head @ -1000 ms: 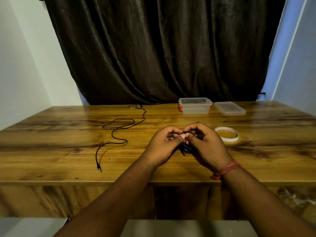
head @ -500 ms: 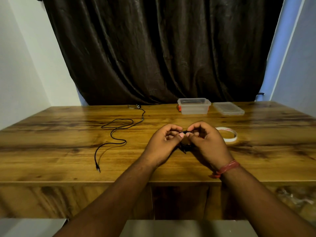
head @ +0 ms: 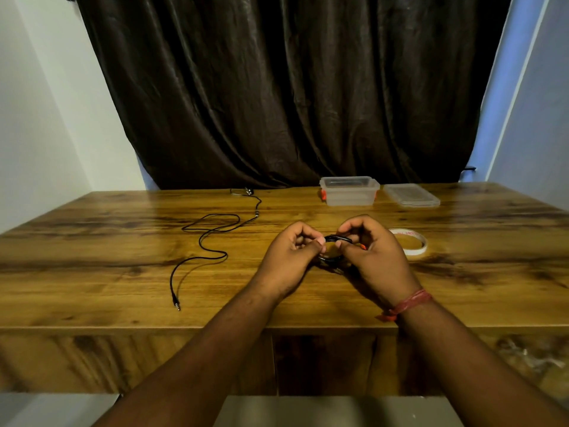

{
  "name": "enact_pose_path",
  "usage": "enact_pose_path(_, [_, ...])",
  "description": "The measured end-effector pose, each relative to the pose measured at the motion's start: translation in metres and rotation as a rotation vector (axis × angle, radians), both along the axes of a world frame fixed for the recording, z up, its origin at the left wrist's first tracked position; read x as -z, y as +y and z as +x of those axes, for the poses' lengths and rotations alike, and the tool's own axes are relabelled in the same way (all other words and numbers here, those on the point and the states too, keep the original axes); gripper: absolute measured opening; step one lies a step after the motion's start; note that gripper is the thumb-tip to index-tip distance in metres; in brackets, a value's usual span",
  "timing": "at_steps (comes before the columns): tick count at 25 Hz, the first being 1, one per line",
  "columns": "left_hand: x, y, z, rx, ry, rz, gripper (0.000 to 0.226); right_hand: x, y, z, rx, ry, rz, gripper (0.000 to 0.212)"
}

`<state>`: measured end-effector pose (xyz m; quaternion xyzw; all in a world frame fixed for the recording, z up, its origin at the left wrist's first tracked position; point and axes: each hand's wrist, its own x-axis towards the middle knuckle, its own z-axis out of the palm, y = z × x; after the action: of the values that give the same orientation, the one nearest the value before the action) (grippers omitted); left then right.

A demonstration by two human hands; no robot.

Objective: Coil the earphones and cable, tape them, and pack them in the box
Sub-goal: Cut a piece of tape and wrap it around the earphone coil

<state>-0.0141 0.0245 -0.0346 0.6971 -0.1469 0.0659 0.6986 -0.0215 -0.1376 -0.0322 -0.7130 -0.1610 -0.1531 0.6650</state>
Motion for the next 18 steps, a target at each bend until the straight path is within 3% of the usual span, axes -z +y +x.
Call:
enact_pose_path(5, [0.0019,-0.0012,-0.0001,0.083,-0.013,0.041,0.008,-0.0005,0.0034,-0.0044,-0.056,-0.03,-0.099,0.022])
enact_pose_path(12, [-0.0048,0.0023,-0.0033,0.081,0.045,-0.122,0.012,0.0003,0.0037,-0.0006,-0.069,-0.019,-0.031,0.029])
enact_pose_path(18, [-0.0061,-0.0002,-0.0055,0.107,0.082,-0.134,0.01,0.0014,0.0022,-0.0033,-0.024,-0.073,-0.092,0.025])
